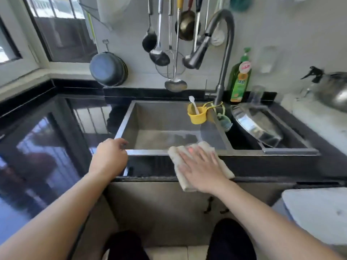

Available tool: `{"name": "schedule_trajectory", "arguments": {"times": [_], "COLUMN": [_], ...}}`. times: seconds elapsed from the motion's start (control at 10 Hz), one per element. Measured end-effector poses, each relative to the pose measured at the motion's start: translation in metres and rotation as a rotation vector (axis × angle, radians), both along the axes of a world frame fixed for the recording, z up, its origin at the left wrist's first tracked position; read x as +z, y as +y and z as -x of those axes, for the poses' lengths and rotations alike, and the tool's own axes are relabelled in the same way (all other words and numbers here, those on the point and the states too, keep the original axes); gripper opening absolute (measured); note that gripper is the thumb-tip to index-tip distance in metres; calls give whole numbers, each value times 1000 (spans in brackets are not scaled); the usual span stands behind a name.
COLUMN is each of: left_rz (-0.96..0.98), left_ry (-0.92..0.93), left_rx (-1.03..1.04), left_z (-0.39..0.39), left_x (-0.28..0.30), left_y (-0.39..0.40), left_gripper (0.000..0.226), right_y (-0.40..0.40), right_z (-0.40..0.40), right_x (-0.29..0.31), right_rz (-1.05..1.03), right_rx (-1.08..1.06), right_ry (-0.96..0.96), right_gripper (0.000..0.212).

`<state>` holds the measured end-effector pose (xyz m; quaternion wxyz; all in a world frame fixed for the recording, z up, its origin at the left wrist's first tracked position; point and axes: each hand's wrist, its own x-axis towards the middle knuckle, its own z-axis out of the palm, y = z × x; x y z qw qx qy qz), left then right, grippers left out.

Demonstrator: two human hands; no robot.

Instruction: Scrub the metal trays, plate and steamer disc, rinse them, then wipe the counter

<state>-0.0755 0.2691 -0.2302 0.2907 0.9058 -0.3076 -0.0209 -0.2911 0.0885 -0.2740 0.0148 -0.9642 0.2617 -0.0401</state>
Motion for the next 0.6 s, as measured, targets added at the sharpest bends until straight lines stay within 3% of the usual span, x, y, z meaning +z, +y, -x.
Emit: {"name": "schedule_trajectory", "arguments": {"times": [0.1, 0.2, 0.4, 0.6], "left_rz": [-31, -142, -234, -260], "left_ry": [-35, -49, -42, -19], "left_rx": [-108, -169, -149, -161], "left_z": [15, 20, 22, 24], "left_x": [-8, -16, -33, -12], "left_y": [-37, -62, -76, -88], "left_gripper": [44, 48, 41, 50], "right_y": [-67, -93, -136, -145], "right_z": [77, 91, 25, 19], "right_x": [-5, -3, 9, 29], "right_rz": [-83, -74, -219, -280], "right_rx": [-251, -346, -258, -227], "right_ry": [111, 189, 185, 253], "right_gripper": [62, 63, 54, 53]}}
